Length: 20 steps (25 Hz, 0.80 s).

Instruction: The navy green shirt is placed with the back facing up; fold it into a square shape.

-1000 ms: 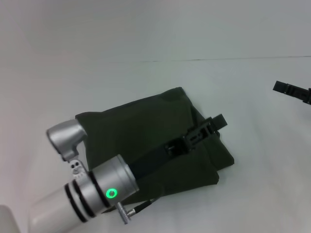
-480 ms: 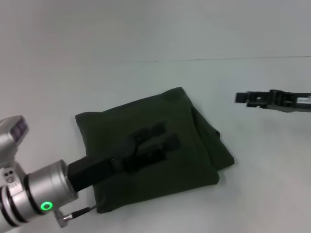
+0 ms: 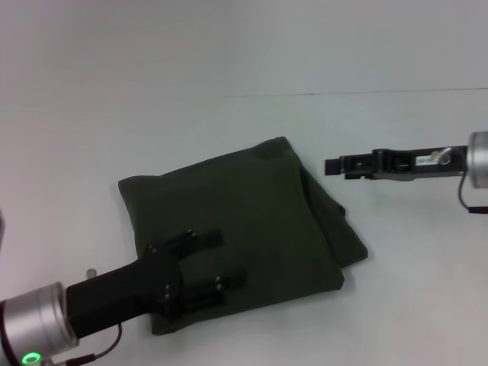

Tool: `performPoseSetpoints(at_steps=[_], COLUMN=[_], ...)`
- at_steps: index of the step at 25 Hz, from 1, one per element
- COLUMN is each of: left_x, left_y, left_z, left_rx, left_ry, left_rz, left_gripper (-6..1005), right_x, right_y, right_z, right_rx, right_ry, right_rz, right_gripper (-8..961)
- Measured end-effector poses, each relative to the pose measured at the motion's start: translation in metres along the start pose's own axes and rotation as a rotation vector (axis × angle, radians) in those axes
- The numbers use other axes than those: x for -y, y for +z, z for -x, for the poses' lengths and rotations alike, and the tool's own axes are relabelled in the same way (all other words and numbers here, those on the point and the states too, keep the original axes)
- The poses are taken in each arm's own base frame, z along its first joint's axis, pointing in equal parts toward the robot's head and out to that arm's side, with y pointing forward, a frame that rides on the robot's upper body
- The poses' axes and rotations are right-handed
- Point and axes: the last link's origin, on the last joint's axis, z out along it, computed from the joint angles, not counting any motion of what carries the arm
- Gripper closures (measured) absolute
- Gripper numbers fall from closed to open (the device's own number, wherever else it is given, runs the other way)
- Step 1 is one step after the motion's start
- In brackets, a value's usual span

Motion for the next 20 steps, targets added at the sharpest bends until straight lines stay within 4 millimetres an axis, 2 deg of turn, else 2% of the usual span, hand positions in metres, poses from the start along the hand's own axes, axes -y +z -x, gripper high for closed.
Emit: performPoseSetpoints(at_steps=[10, 20], left_x=[-0.002, -0.003], left_y=[-0.009, -0.01], left_z=[0.002, 0.001], left_rx=[0.035, 0.045], left_ry=[0.05, 0.063], left_rz=[0.007, 0.014], left_gripper=[111, 111], right_x=[-0.005, -0.011], right_y=[0.039, 0.057], right_z=[-0.016, -0.025], right_rx=[-0.071, -0.063], right_ry=[-0.023, -0.024], right_rz=[-0.061, -0.069], right_gripper=[271, 271])
